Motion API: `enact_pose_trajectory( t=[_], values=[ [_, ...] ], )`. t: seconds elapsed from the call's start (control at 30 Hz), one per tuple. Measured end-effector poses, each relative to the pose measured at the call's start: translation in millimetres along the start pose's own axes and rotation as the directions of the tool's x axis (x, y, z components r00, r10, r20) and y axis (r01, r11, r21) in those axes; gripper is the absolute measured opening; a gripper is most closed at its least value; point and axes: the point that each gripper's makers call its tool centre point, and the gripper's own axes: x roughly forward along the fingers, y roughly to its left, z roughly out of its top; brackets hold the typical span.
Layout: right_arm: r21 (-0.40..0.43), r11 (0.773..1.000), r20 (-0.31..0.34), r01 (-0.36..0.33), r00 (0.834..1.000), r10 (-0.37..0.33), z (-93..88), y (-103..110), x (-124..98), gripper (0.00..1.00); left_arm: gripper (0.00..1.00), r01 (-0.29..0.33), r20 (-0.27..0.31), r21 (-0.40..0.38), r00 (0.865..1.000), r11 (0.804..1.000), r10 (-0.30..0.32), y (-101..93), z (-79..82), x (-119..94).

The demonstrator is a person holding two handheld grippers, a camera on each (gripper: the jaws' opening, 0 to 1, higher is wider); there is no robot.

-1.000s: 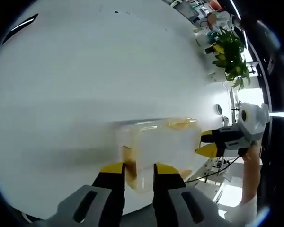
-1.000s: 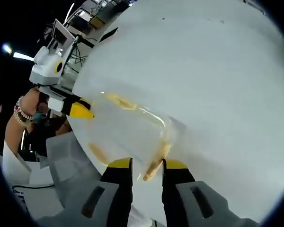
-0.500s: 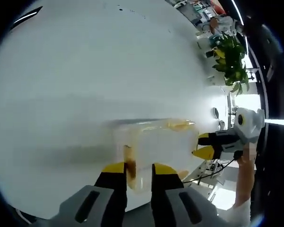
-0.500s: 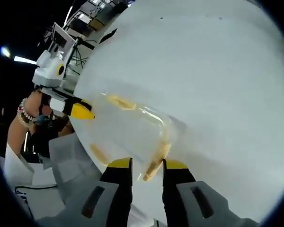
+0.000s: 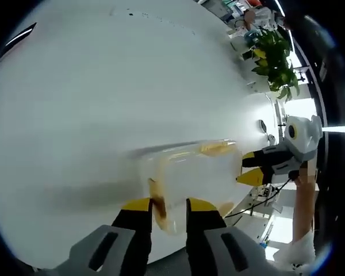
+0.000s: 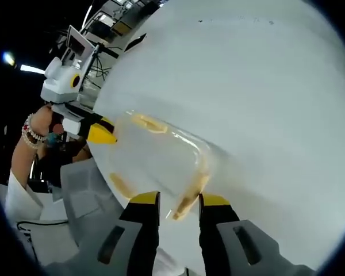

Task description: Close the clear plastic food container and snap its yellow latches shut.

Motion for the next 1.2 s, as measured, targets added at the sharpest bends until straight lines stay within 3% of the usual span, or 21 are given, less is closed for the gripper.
enact_pose_trajectory(
  t=[0.03,0.13,0.2,0.3,0.37,0.4,0.47,0.53,0.6,0.63,0.67,0.7,0.73,0.8,0.83,0.9,0.97,1.1,1.2],
  values=[
    [-0.014,1.000,0.004,0.006,1.000,-0.006,-0.8,0.5,-0.1,0.23,0.21,-0.002,0.011,0.015,1.000,1.000,0.002,0.8,0.6,1.0],
    [-0.069,0.996,0.023,0.052,0.998,-0.051,0.3,-2.4,-1.9,0.26,0.40,-0.078,0.083,0.186,0.995,0.979,0.063,10.4,8.7,3.6],
    [-0.131,0.985,0.041,0.109,0.994,-0.104,1.8,-7.3,-4.4,0.31,0.41,-0.069,0.107,0.190,0.993,0.979,0.049,6.4,11.2,1.7],
    [-0.264,0.941,0.018,0.213,0.976,-0.216,-2.1,-15.8,-14.8,0.37,0.42,-0.103,0.178,0.262,0.982,0.960,0.057,6.9,25.2,-7.9],
    [-0.326,0.911,0.061,0.255,0.967,-0.249,6.2,-16.6,-21.1,0.32,0.45,-0.147,0.256,0.315,0.964,0.938,0.065,5.5,38.7,-18.8],
    [-0.383,0.885,0.102,0.265,0.964,-0.244,14.8,-12.8,-24.6,0.30,0.45,-0.150,0.275,0.341,0.960,0.928,0.054,1.6,41.7,-22.8],
    [-0.442,0.863,0.132,0.246,0.969,-0.209,21.9,-2.8,-27.2,0.30,0.44,-0.117,0.313,0.414,0.949,0.903,-0.021,-16.5,45.8,-29.7],
    [-0.499,0.849,0.183,0.176,0.979,-0.095,31.3,23.0,-25.3,0.31,0.41,-0.096,0.358,0.461,0.930,0.882,-0.086,-33.9,48.0,-33.1],
    [-0.537,0.834,0.223,0.126,0.975,-0.004,38.7,44.7,-24.7,0.27,0.30,-0.115,0.365,0.557,0.924,0.823,-0.118,-47.3,42.7,-31.0],
    [-0.551,0.826,0.223,0.117,0.975,0.011,38.1,50.4,-23.4,0.24,0.21,-0.152,0.390,0.614,0.912,0.774,-0.129,-53.1,43.0,-30.5],
    [-0.588,0.801,0.224,0.111,0.974,0.029,39.6,57.1,-21.2,0.22,0.15,-0.202,0.412,0.705,0.897,0.680,-0.161,-64.4,40.1,-26.8],
    [-0.616,0.780,0.227,0.111,0.973,0.041,40.3,61.8,-18.6,0.23,0.17,-0.225,0.419,0.738,0.892,0.636,-0.171,-69.8,36.5,-22.4],
    [-0.666,0.739,0.216,0.104,0.975,0.058,39.5,68.6,-14.2,0.25,0.20,-0.242,0.412,0.775,0.894,0.584,-0.177,-75.9,28.3,-13.9],
    [-0.693,0.715,0.187,0.093,0.981,0.054,34.0,73.6,-6.9,0.25,0.19,-0.242,0.395,0.809,0.898,0.535,-0.192,-83.6,19.7,-3.4],
    [-0.716,0.693,0.165,0.083,0.985,0.053,30.5,76.2,-1.5,0.24,0.19,-0.244,0.401,0.798,0.897,0.551,-0.184,-84.7,17.9,0.4],
    [-0.721,0.687,0.154,0.090,0.987,0.033,28.5,76.5,5.4,0.20,0.16,-0.229,0.383,0.824,0.899,0.518,-0.212,-92.9,11.6,8.0],
    [-0.744,0.660,0.152,0.109,0.988,0.009,30.2,72.4,8.7,0.17,0.14,-0.220,0.373,0.836,0.900,0.503,-0.226,-96.4,8.2,12.1],
    [-0.737,0.669,0.139,0.090,0.990,0.019,32.7,71.1,14.4,0.15,0.11,-0.227,0.367,0.849,0.903,0.478,-0.223,-96.8,3.5,18.0],
    [-0.742,0.664,0.140,0.094,0.990,0.016,36.8,68.4,19.3,0.13,0.02,-0.235,0.363,0.857,0.907,0.458,-0.214,-94.7,1.8,22.3]
  ],
)
